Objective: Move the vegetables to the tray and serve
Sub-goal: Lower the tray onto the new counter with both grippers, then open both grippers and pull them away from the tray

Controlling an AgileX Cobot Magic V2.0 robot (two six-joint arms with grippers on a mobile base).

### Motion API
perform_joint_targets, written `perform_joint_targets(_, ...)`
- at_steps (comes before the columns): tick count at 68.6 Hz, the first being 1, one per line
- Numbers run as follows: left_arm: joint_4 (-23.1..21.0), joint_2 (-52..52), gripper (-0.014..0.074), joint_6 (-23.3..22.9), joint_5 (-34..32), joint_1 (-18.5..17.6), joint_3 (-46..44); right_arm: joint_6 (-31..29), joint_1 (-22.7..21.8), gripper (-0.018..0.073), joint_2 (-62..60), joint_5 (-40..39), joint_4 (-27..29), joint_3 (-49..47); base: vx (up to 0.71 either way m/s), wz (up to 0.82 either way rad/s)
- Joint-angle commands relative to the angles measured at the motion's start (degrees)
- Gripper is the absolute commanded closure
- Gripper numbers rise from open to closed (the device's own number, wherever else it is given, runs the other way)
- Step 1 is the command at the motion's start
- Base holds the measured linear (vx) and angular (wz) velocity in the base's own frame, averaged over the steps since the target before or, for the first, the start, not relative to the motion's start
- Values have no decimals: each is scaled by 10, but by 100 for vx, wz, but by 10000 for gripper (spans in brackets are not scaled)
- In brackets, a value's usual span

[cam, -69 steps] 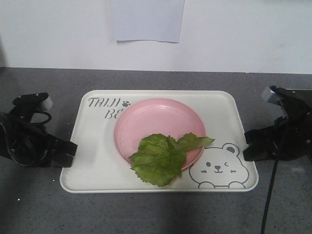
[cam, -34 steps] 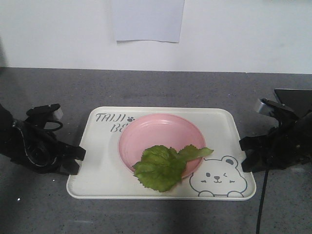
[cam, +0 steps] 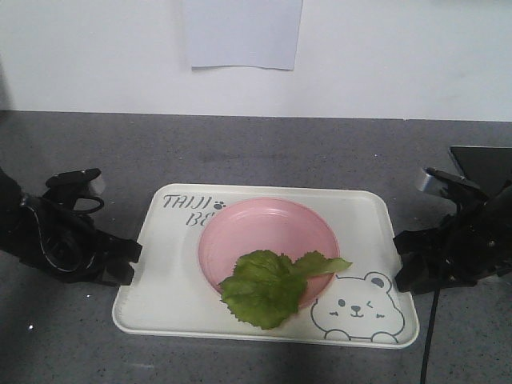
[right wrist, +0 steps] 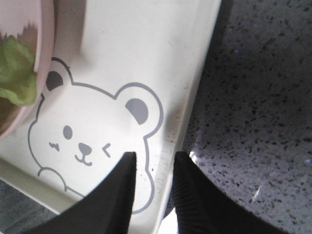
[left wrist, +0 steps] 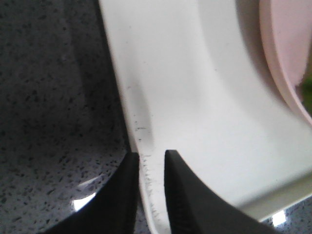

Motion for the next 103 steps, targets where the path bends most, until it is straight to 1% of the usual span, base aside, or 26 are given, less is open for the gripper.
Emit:
perform_joint_targets(1,-22,-21,362,3,-2,-5,-17,8,0,299,-21,5,-2,-16,0,0)
perform_joint_targets(4,-22,-21,321,3,-1,-5,-17,11,0,284,-21,5,-8,-16,0,0)
perform_joint_targets(13,-15,-25,257,4,-1,-5,-19,11,0,267,-22,7,-15,-16,0,0)
perform_joint_targets(22,13,-38,244,4,18,-5,-33,11,0,268,-38,17,-22,-16,0,0)
perform_joint_targets(30,39,-68,247,1,37,-5,-44,14,0,268,-72,20,-40,-16,0,0)
perform_joint_targets(36,57,-98,251,-12,41,-5,-44,25,0,268,-106,22,-57,-16,0,0)
perform_joint_targets(41,89,-126,252,-29,45,-5,-44,39,0,268,-137,28,-78,-16,0,0)
perform_joint_targets(44,114,-149,252,-52,47,-5,-44,49,0,268,-165,31,-98,-16,0,0)
perform_joint_targets(47,144,-167,252,-73,48,-5,-44,60,0,268,-191,32,-113,-14,0,0)
perform_joint_targets(48,160,-175,252,-86,48,-5,-44,65,0,268,-200,32,-120,-13,0,0)
perform_joint_targets(51,185,-197,252,-107,48,-5,-43,79,0,268,-224,31,-139,-10,0,0)
perform_joint_targets(52,201,-205,252,-119,47,-5,-42,83,0,268,-239,31,-145,-8,0,0)
perform_joint_targets(54,216,-221,252,-134,44,-5,-40,95,0,269,-258,30,-161,-2,0,0)
perform_joint_targets(57,251,-245,252,-155,40,-5,-34,107,0,270,-289,30,-178,5,0,0)
perform_joint_targets(58,251,-249,252,-158,37,-5,-33,112,0,271,-299,30,-186,10,0,0)
perform_joint_targets(61,286,-278,252,-176,30,-5,-20,126,0,274,-325,28,-208,20,0,0)
perform_joint_targets(66,324,-320,252,-199,13,-5,5,147,0,279,-377,26,-249,43,0,0)
perform_joint_targets(67,324,-324,252,-205,9,-5,8,151,0,279,-386,25,-257,48,0,0)
perform_joint_targets(72,352,-368,252,-221,-14,-5,42,172,0,284,-432,18,-296,73,0,0)
perform_joint_targets(77,363,-396,252,-227,-39,-5,74,181,0,284,-472,5,-321,97,0,0)
perform_joint_targets(82,370,-425,252,-227,-67,-5,106,177,0,284,-501,-8,-323,116,0,0)
perform_joint_targets(87,371,-450,252,-227,-91,-5,131,152,6,284,-527,-16,-311,134,0,0)
perform_joint_targets(94,369,-469,252,-227,-116,-5,159,117,31,284,-555,-21,-289,158,0,0)
perform_joint_targets(98,369,-473,252,-227,-125,-5,167,118,43,284,-564,-26,-288,171,0,0)
perform_joint_targets(103,369,-472,252,-227,-128,-5,173,125,47,284,-573,-44,-289,184,0,0)
